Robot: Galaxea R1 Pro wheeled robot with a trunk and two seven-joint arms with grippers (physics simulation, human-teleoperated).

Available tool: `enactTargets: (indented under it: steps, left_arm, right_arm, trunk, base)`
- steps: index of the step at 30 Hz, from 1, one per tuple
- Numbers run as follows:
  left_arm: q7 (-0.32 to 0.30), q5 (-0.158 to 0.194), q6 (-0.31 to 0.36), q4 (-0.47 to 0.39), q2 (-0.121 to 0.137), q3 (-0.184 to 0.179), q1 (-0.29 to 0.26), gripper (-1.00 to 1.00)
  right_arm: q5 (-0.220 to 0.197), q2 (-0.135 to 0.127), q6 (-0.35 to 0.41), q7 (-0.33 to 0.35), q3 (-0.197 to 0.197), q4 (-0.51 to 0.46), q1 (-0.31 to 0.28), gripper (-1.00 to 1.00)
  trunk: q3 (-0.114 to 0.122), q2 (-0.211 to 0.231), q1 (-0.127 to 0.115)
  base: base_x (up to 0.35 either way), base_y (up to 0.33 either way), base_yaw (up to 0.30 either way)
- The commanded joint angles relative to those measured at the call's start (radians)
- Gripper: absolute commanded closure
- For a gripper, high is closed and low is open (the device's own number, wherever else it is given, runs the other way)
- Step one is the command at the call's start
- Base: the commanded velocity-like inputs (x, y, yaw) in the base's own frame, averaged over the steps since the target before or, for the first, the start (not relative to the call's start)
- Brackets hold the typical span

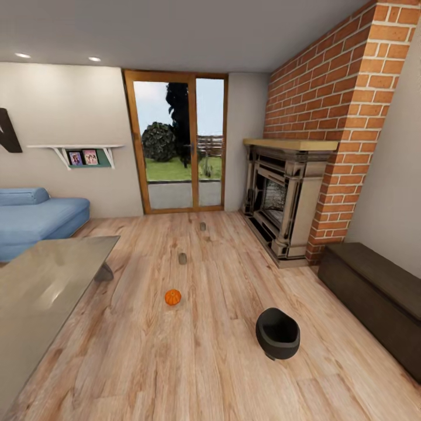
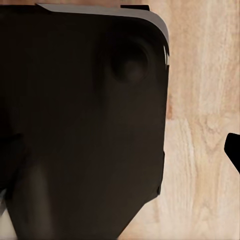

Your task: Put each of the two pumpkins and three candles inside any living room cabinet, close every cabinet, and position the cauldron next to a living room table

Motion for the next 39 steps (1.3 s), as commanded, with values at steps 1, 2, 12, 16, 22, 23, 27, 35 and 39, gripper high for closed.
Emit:
enactTargets:
  steps: [1,2,12,16,22,23,27,35,39]
  left_arm:
    - [0.000,0.000,0.001,-0.002,0.000,0.001,0.001,-1.00]
    - [0.000,0.000,0.001,-0.002,0.000,0.001,0.001,-1.00]
    - [0.000,0.000,0.001,-0.002,0.000,0.001,0.001,-1.00]
    - [0.000,0.000,0.001,-0.002,0.000,0.001,0.001,-1.00]
    - [0.000,0.000,0.000,-0.002,0.000,0.001,0.001,-1.00]
    - [0.000,0.000,0.000,-0.002,0.000,0.001,0.001,-1.00]
    - [-0.001,0.000,-0.001,-0.002,-0.001,0.001,0.001,-1.00]
    - [-0.001,0.000,-0.002,-0.002,-0.003,0.000,0.001,-1.00]
    - [-0.001,-0.001,-0.002,-0.002,-0.003,0.000,0.001,-1.00]
  right_arm:
    - [-0.001,0.000,0.000,0.000,0.000,0.000,0.000,-1.00]
    - [-0.001,0.000,0.000,0.000,0.000,0.000,0.000,-1.00]
    - [-0.002,0.000,-0.006,0.000,-0.001,0.000,0.000,-1.00]
    - [-0.003,0.000,-0.008,0.000,-0.001,0.000,0.000,-1.00]
    - [-0.004,0.000,-0.008,0.000,-0.003,0.000,0.000,-1.00]
    - [-0.004,0.000,-0.008,0.000,-0.003,0.000,0.000,-1.00]
    - [-0.004,0.000,-0.008,0.000,-0.003,0.000,0.000,-1.00]
    - [-0.004,0.000,-0.009,0.001,-0.003,0.000,0.000,-1.00]
    - [-0.004,0.000,-0.020,0.001,-0.003,0.000,0.000,-1.00]
  trunk:
    - [0.002,0.007,-0.004]
    - [0.006,0.014,-0.008]
    - [0.037,0.084,-0.046]
    - [0.043,0.098,-0.054]
    - [0.043,0.098,-0.054]
    - [0.043,0.098,-0.054]
    - [0.043,0.098,-0.054]
    - [0.043,0.098,-0.054]
    - [0.043,0.098,-0.054]
  base:
    - [0.000,0.000,-0.060]
    - [0.000,0.000,-0.050]
    - [0.000,0.000,-0.010]
    - [0.000,0.000,0.000]
    - [0.000,0.000,0.000]
    - [0.000,0.000,0.000]
    - [0.000,0.000,0.000]
    - [0.000,0.000,-0.010]
    - [0.000,0.000,-0.133]
